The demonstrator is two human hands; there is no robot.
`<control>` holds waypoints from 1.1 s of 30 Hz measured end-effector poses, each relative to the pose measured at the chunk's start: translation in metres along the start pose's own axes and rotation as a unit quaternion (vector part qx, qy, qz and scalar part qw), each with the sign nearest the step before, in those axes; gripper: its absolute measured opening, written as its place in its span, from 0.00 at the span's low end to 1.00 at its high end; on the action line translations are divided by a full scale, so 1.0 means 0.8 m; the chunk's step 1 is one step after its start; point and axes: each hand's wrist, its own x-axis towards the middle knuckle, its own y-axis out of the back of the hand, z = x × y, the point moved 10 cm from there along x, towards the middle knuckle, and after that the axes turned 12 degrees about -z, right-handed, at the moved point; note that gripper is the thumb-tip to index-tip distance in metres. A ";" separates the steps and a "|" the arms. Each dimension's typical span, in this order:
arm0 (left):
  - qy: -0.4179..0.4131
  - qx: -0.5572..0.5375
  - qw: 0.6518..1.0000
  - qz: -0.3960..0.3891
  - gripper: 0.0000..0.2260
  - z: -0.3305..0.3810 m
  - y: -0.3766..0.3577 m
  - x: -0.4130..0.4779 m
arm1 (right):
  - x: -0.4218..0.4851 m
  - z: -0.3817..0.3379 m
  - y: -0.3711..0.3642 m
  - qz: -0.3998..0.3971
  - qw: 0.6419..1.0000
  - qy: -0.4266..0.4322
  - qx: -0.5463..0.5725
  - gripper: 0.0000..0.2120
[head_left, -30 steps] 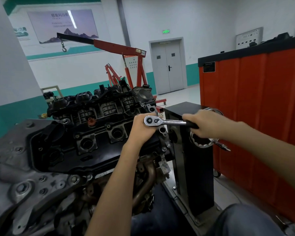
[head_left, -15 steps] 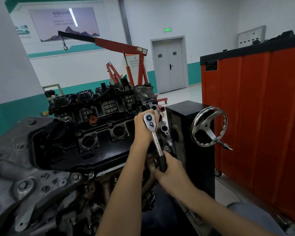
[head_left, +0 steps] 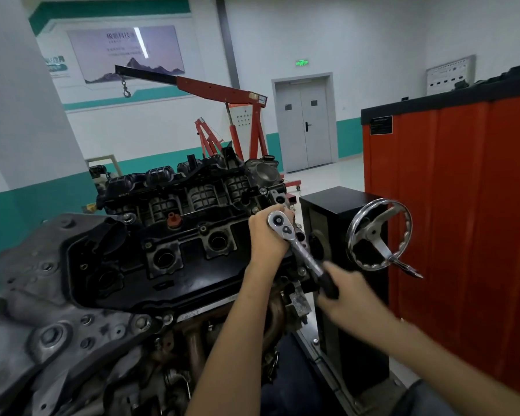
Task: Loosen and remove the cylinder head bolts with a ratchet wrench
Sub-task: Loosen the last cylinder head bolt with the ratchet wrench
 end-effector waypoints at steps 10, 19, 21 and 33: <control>-0.029 0.041 0.998 -0.046 0.26 0.000 -0.005 0.007 | -0.003 -0.015 -0.036 -0.013 0.994 0.012 0.111 0.12; 0.009 0.037 0.995 -0.095 0.25 -0.001 -0.003 0.010 | 0.044 -0.043 0.108 -0.010 0.914 0.032 -0.405 0.09; 0.027 0.008 0.998 -0.055 0.25 -0.004 0.003 0.008 | 0.035 -0.027 0.082 -0.012 0.948 0.020 -0.317 0.10; 0.002 0.038 0.998 -0.051 0.27 0.003 -0.007 0.008 | -0.004 -0.017 -0.045 -0.021 0.992 0.009 0.127 0.08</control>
